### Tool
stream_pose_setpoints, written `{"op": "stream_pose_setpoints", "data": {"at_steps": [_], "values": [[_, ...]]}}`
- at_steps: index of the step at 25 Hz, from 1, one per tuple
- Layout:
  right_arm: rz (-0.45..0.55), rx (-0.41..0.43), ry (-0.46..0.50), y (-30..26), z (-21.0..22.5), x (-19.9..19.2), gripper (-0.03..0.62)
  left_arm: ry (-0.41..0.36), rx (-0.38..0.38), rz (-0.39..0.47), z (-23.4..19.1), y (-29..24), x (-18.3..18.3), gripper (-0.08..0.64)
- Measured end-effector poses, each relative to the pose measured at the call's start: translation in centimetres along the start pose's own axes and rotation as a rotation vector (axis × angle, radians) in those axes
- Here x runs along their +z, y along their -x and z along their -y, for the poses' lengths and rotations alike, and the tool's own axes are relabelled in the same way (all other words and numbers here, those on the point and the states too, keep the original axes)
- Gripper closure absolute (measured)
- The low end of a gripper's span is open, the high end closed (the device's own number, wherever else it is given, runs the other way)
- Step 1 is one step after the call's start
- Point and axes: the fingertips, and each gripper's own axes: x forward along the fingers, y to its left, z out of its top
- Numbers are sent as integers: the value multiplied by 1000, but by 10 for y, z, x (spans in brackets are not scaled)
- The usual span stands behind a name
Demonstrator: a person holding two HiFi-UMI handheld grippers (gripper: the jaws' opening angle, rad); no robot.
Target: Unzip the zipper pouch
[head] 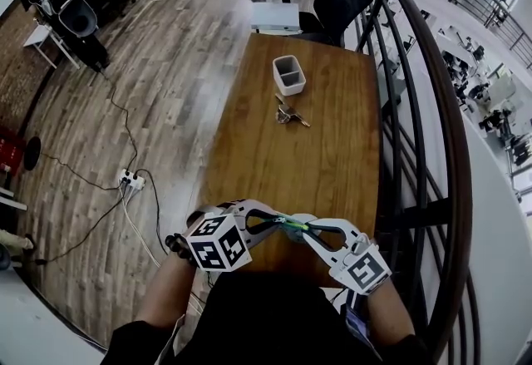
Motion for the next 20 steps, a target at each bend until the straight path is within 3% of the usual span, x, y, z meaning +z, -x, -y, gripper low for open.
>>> {"op": "stream_pose_setpoints", "data": {"at_steps": [20], "values": [[4, -17, 2, 7, 8, 3, 555, 28, 28, -6, -11, 5, -10, 520]]}}
